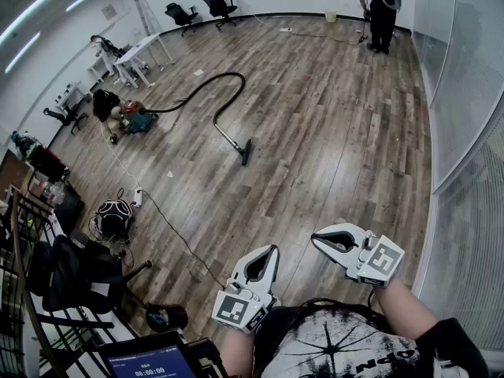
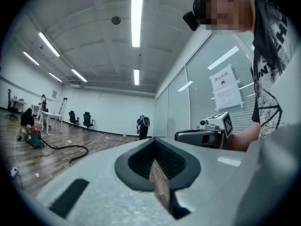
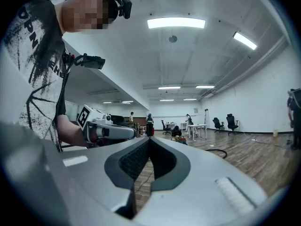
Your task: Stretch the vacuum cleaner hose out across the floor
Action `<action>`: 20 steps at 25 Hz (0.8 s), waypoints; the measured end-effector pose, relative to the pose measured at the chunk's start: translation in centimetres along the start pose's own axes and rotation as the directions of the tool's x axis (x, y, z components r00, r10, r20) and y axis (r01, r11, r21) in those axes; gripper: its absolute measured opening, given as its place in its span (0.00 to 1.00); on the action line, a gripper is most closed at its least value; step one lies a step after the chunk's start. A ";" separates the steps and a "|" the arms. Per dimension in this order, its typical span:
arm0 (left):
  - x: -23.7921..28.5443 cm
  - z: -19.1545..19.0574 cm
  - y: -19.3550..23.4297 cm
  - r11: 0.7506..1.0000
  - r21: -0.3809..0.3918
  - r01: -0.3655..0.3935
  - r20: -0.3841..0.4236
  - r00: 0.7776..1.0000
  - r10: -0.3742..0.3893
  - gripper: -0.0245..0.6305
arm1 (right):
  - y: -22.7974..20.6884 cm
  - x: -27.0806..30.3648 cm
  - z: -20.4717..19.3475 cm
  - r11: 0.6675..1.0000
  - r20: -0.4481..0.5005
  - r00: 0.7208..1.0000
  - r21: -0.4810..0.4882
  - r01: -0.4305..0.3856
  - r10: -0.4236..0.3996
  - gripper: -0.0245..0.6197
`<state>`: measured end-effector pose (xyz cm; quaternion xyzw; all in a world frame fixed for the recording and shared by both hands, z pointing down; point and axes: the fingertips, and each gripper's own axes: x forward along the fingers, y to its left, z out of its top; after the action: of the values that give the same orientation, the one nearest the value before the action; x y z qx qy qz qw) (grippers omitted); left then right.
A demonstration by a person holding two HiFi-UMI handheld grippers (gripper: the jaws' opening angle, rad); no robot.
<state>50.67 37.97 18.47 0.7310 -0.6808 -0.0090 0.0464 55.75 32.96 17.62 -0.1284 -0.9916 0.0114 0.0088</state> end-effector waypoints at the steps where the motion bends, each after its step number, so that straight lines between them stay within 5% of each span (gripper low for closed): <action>1: 0.0 0.0 0.0 1.000 0.001 0.000 -0.002 1.000 0.000 0.04 | 0.0 0.0 0.1 1.000 0.006 1.000 0.000 0.001 -0.001 0.05; 12: 0.9 0.0 2.3 1.000 -0.026 0.007 -0.037 0.999 -0.008 0.04 | -0.8 1.6 0.9 0.998 0.036 0.999 0.055 0.013 -0.014 0.05; 20: -0.3 0.6 4.4 0.998 -0.053 -0.042 -0.056 0.998 0.039 0.04 | 0.6 4.8 1.5 0.998 0.021 0.998 0.032 -0.055 0.055 0.05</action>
<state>46.25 37.98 18.22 0.7156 -0.6933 -0.0065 0.0852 51.27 34.69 16.18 -0.1553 -0.9874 0.0291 0.0008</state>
